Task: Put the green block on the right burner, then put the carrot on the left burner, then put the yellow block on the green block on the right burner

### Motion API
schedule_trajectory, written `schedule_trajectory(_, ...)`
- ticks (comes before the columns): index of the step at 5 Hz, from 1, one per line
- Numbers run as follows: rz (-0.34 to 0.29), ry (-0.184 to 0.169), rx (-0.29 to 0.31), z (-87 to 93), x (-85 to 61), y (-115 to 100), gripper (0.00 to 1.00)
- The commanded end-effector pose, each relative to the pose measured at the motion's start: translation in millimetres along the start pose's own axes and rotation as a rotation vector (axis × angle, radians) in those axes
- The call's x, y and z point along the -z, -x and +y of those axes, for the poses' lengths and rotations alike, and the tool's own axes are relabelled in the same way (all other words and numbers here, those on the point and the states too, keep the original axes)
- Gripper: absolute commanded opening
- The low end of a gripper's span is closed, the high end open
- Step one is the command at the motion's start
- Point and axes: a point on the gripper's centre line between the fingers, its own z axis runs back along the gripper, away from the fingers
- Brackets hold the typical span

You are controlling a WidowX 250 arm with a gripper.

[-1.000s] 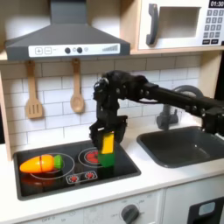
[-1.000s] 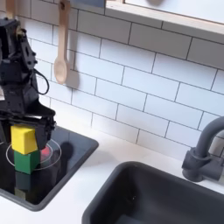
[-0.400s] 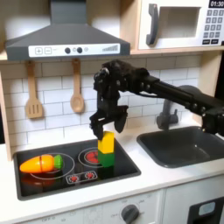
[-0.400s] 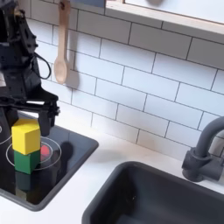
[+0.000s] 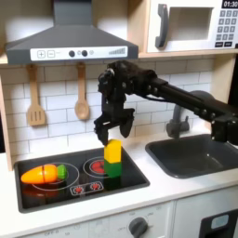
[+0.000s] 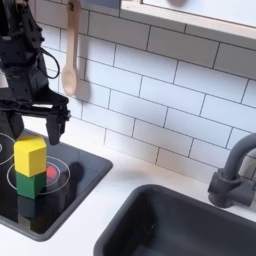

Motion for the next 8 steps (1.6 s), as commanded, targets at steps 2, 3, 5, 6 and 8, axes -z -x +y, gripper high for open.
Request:
schedule_trajectory(2, -0.022, -0.007, -0.062, 14.5, -6.5, -16, 1.0)
schedule_trajectory(3, -0.022, -0.014, -0.094, 23.7, -7.7, -21, 1.0)
schedule_trajectory(5, -0.016, -0.032, -0.128, 37.1, -5.8, -28, 1.0)
schedule_trajectory(6, -0.008, -0.053, -0.14, 45.5, 2.4, -30, 1.0)
schedule_trajectory(8, 0.01, -0.09, -0.178, 70.2, 14.4, -27, 1.0)
